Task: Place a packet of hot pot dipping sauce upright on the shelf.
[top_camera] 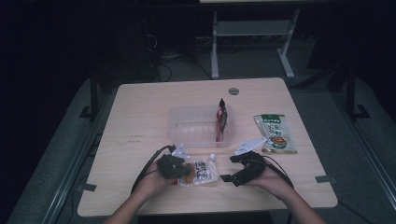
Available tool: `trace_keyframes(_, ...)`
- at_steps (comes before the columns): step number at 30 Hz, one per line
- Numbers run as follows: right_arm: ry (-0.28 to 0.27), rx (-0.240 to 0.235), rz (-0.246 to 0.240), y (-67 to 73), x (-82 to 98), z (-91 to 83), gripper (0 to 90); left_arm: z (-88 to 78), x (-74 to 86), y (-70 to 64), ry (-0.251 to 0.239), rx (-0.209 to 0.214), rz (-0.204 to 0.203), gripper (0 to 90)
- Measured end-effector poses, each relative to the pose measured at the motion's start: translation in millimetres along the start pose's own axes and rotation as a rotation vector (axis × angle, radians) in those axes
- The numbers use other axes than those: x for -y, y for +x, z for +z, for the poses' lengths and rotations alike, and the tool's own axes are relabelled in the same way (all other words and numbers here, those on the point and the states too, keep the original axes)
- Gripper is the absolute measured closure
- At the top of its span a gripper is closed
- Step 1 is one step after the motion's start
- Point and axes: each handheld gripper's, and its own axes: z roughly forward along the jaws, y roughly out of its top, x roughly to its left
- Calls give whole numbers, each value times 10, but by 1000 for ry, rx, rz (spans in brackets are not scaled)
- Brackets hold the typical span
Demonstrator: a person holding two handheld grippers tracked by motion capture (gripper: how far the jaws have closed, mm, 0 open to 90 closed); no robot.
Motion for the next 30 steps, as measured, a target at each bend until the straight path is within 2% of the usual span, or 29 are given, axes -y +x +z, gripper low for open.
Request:
trace_keyframes(3, 4, -11, -2, 26, -54, 88, 142, 0, 0, 0, 0, 0, 0, 899)
trace_keyframes(7, 10, -49, 17, 46, -122, 199, 141, -1, 1, -2, -1, 0, -2, 899)
trace_keyframes(10, 31, -55, 21, 47, -177, 293, 141, 2, 4, -8, -8, -3, -5, 899)
trace_keyframes(13, 55, -71, 50, 49, -211, 360, 142, 4, 4, -16, -10, -5, -10, 899)
trace_keyframes(16, 86, -73, 58, 51, -190, 400, 155, 4, 11, -13, -16, -5, -10, 899)
trace_keyframes(24, 111, -122, 61, 86, -164, 473, 285, 0, 17, -9, -14, -4, -12, 899)
trace_keyframes(29, 88, -160, 97, 36, -208, 539, 370, 0, 20, -8, -15, -3, -11, 899)
trace_keyframes(30, 87, -161, 91, 24, -221, 558, 394, 0, 20, -10, -16, -5, -10, 899)
